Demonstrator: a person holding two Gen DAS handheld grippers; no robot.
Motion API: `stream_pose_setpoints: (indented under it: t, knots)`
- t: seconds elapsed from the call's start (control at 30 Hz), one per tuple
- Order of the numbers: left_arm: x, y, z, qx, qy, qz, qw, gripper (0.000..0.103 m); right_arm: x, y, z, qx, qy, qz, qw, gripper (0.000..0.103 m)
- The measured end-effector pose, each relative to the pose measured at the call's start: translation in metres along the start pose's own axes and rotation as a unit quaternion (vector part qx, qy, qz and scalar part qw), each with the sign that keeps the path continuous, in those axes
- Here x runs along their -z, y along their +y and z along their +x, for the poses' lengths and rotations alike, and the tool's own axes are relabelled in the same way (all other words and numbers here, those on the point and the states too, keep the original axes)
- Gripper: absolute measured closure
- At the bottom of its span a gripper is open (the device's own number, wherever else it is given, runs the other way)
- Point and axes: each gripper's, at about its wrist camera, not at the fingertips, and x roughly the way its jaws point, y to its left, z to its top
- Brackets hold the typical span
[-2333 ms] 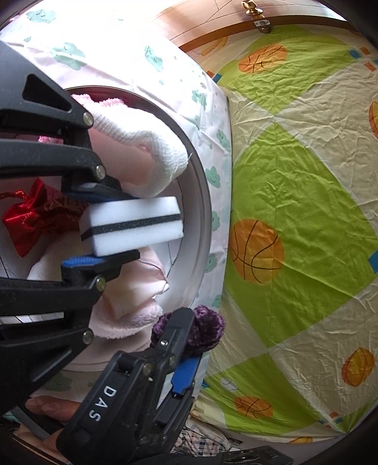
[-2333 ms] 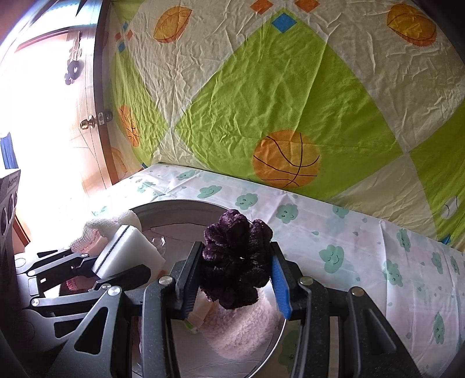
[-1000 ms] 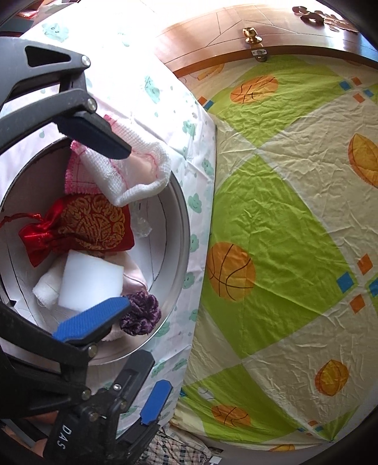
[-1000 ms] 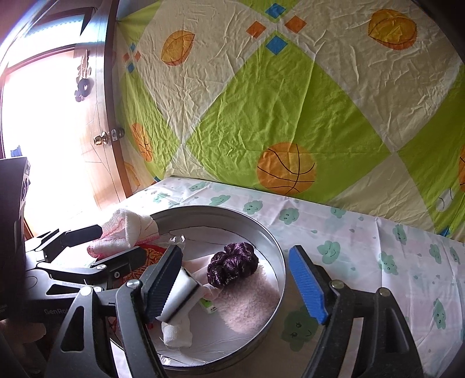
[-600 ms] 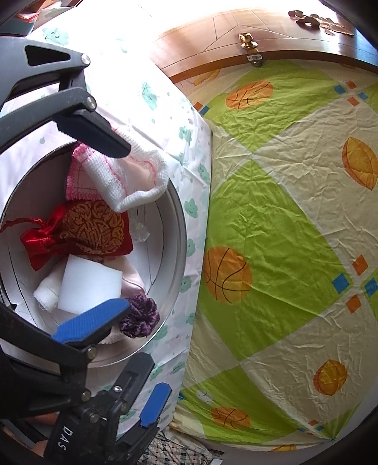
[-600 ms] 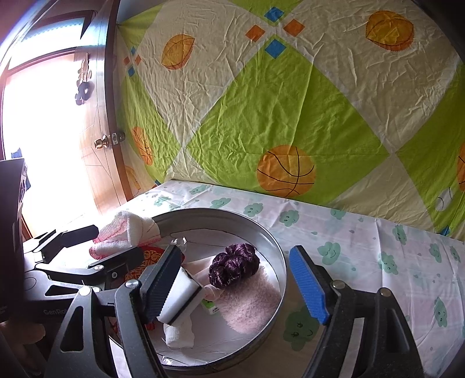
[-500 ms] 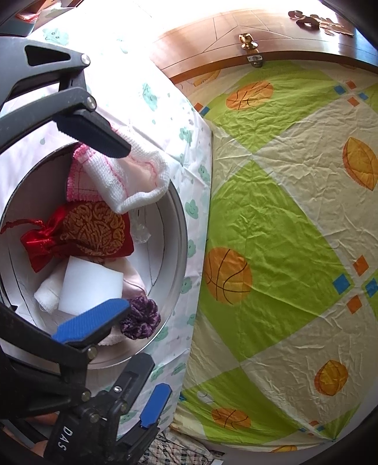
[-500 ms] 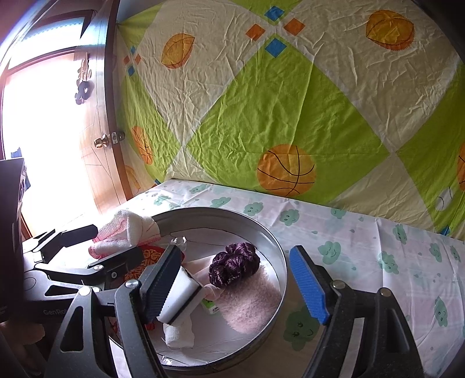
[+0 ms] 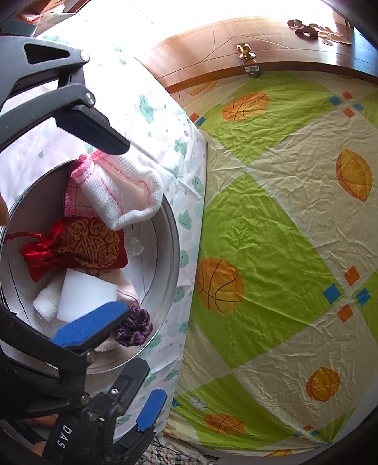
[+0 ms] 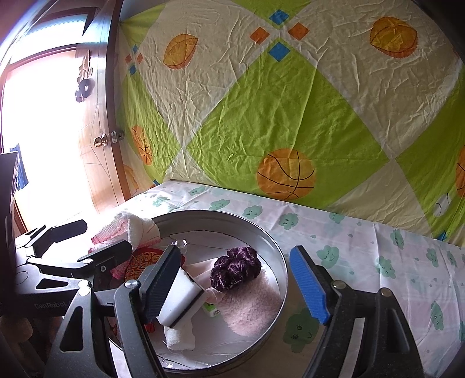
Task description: Organize soft objects
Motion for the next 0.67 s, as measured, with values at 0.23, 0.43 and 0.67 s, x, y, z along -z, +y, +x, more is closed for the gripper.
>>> stream_pose_setpoints:
  t: [0.23, 0.43, 0.67]
  knots:
    - [0.0010, 0.0021, 0.0022, -0.011, 0.008, 0.002, 0.9999, 0.001, 0.0005, 0.0012, 0.0015, 0.000, 0.000, -0.002, 1.000, 0.023]
    - [0.0026, 0.0066, 0.0077, -0.009, 0.022, -0.010, 0.9997, 0.001, 0.0028, 0.0018, 0.0037, 0.002, 0.003, 0.001, 1.000, 0.023]
    - [0.0062, 0.0042, 0.0064, -0.017, 0.016, 0.001, 0.9997, 0.001, 0.0043, 0.0019, 0.0033, 0.001, 0.004, 0.001, 1.000, 0.023]
